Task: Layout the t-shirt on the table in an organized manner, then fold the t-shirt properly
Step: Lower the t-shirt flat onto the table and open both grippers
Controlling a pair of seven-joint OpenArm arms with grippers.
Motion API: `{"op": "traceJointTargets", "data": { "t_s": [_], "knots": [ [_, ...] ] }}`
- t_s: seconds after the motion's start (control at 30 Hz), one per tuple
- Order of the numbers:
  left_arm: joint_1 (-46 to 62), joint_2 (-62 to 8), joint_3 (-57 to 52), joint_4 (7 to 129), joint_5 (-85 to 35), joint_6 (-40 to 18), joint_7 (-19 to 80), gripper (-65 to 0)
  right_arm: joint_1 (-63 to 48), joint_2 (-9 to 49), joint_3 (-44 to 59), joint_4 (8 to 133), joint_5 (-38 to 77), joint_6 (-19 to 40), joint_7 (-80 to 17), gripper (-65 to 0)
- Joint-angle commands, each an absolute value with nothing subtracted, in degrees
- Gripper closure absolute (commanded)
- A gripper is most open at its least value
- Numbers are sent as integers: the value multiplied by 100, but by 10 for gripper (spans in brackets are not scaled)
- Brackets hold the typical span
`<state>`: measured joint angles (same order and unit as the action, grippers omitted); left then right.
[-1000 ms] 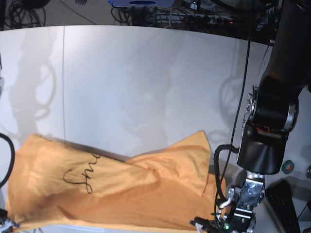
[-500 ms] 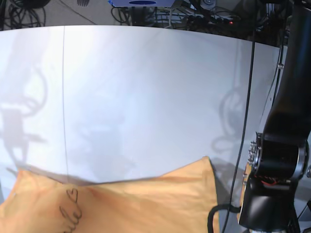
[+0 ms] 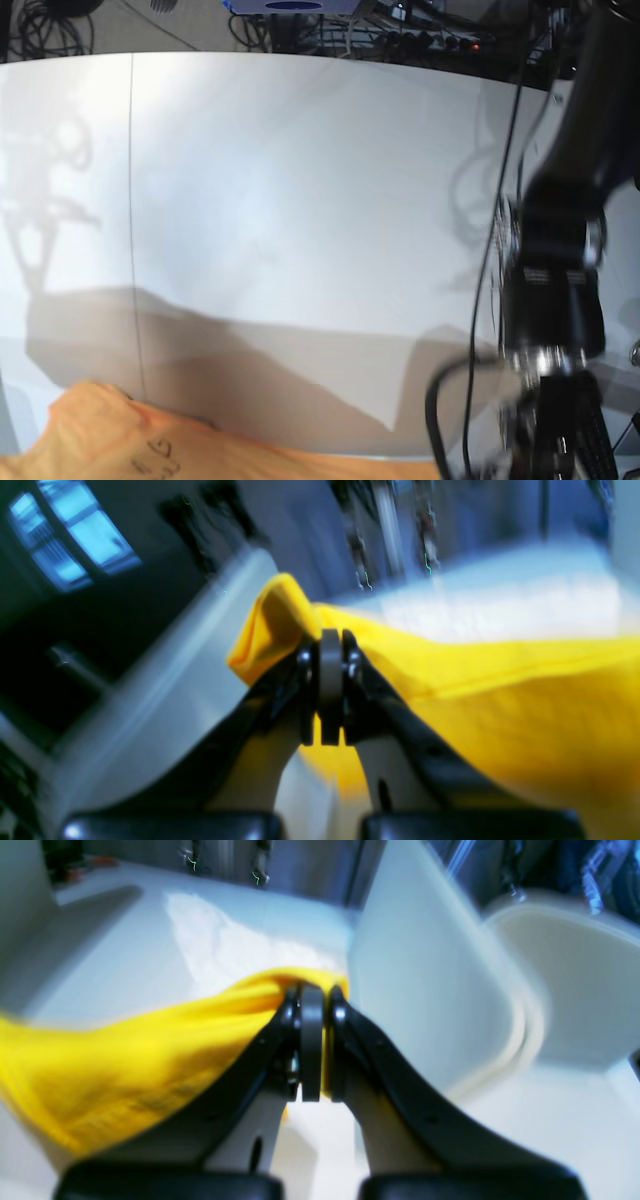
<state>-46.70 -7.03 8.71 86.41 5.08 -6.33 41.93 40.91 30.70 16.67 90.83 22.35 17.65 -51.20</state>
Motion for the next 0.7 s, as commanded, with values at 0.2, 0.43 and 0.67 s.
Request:
{"op": "traceJointTargets", "data": {
  "t_s": [0.2, 0.43, 0.67],
  "knots": [
    [-2378, -1174, 769, 9763, 558, -620, 4022, 0, 1692, 2299, 2695, 9552, 2299, 1789, -4892, 0],
    [-708, -1262, 796, 9631, 558, -620, 4022, 0, -13, 1719, 2844, 8655, 2299, 1807, -4084, 0],
    [444, -1297, 769, 9534, 558, -620, 4022, 0, -1112, 1596, 2870, 8971, 2316, 1807, -4004, 0]
  ]
}}
